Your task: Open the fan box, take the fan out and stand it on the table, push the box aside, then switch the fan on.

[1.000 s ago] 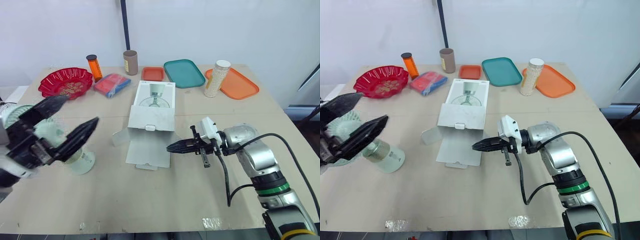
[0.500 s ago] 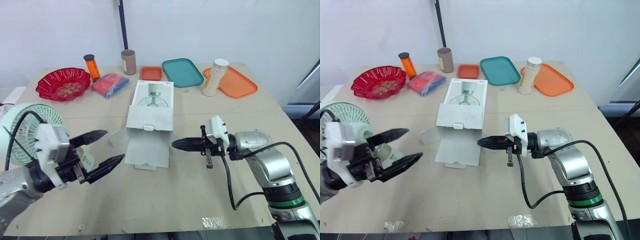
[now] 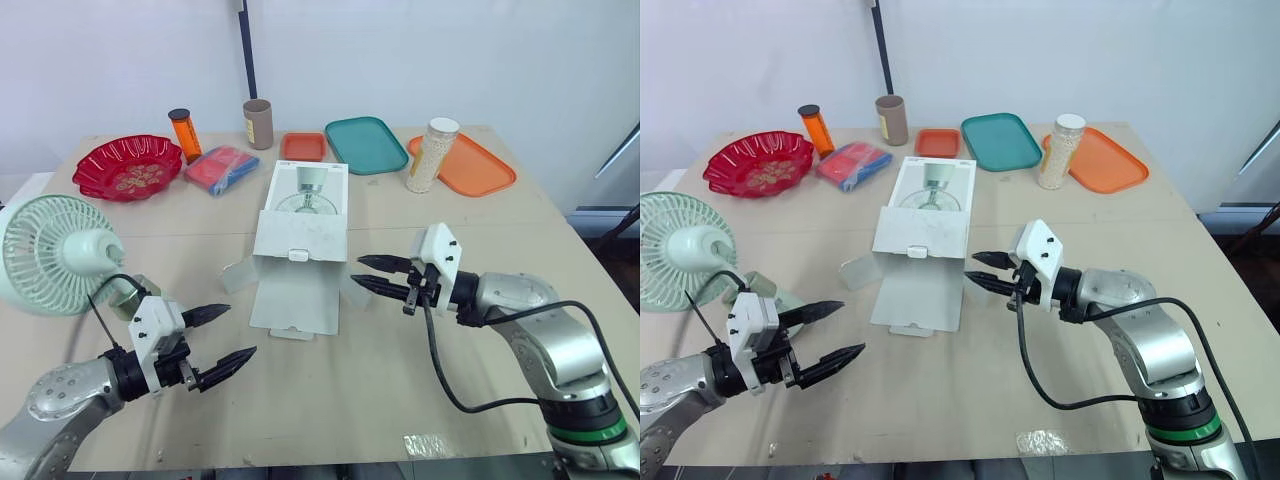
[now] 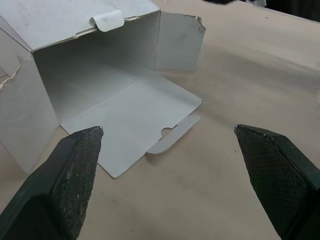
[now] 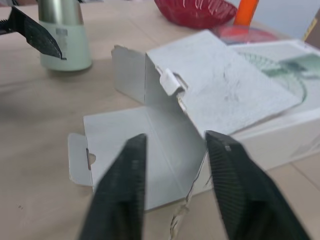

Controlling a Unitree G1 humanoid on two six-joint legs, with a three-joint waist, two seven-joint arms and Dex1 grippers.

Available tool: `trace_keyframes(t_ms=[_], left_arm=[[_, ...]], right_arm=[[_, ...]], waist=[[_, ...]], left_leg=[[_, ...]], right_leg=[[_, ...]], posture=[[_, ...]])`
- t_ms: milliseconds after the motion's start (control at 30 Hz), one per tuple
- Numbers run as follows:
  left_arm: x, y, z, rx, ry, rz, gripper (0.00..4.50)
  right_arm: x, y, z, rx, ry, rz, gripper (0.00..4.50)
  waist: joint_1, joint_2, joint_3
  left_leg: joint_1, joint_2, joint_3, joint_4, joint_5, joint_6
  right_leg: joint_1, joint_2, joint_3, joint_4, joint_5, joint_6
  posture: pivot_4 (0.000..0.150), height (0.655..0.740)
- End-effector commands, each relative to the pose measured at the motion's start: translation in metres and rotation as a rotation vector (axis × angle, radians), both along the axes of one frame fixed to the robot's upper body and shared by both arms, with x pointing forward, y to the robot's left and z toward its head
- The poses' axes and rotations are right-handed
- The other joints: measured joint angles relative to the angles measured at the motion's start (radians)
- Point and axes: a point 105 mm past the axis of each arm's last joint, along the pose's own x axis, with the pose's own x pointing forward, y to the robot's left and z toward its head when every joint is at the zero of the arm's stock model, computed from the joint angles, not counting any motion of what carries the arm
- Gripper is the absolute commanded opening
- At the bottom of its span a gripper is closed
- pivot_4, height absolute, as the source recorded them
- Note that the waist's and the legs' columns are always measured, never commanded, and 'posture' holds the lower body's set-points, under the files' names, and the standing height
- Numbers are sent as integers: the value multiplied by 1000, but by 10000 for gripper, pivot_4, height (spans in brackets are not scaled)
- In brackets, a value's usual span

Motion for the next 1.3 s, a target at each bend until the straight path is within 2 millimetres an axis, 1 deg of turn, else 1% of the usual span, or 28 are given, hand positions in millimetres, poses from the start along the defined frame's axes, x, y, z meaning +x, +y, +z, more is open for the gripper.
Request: trace_keyframes(t_ms=[33,67,100,167,300,400,500,767,833,967,1267,1300], left_arm=[[1,-4,5,11,-46,-25,45000],[1,-5,5,18,-49,-32,45000],[1,-6,6,18,-56,-44,45000],[2,-8,8,19,-65,-57,45000],[3,-13,10,42,-83,-80,45000],[5,-14,14,33,-84,-80,45000],[7,-17,17,25,-95,-76,45000],[4,-32,19,18,-96,-106,45000],[6,-35,17,19,-88,-109,45000],[10,-37,17,22,-88,-110,45000],[11,-33,12,29,-75,-111,45000],[11,-33,11,33,-73,-114,45000]], right_arm=[[-4,7,9,0,-28,-13,36059],[-1,8,10,3,-26,-41,41127],[4,8,9,-3,-11,-81,44662],[13,6,6,-25,14,-141,44662],[18,13,7,-1,80,-152,44662],[26,18,-2,-57,95,-191,44662],[29,22,-11,-94,112,-199,44662],[38,24,-28,-130,154,-254,44662],[45,25,-29,-111,163,-295,44662],[51,26,-28,-90,169,-336,44662],[61,26,-25,-40,177,-421,44662],[62,26,-25,-37,175,-435,42284]], waist=[[0,0,0],[0,0,0],[0,0,0],[-2,0,0],[-1,0,0],[-2,0,0],[-2,0,0],[-2,0,0],[-2,0,0],[-3,0,0],[-4,0,0],[-4,0,0]], left_leg=[[0,0,0,0,0,0],[0,0,0,0,0,0],[0,0,0,0,0,0],[0,0,0,0,0,0],[0,0,0,0,0,0],[0,0,0,0,0,0],[0,0,0,0,0,1],[-1,0,0,0,0,1],[-1,0,0,0,0,1],[-1,0,0,0,0,0],[-1,0,0,0,0,1],[-1,0,0,0,0,1]], right_leg=[[0,0,0,0,0,0],[0,0,0,0,0,0],[0,0,0,0,0,0],[0,0,0,0,0,0],[0,0,0,0,0,0],[-1,0,0,0,0,0],[-1,0,0,0,0,0],[-1,0,0,0,0,0],[-1,0,0,0,0,0],[-1,0,0,0,1,0],[-2,0,0,1,1,0],[-2,0,0,1,1,0]], posture=[[1500,7400],[1500,7400],[1500,7400],[1500,7400],[1500,7400],[1500,7400],[1500,7400],[1500,7400],[1500,7400],[1500,7400],[1500,7400],[1500,7400]])
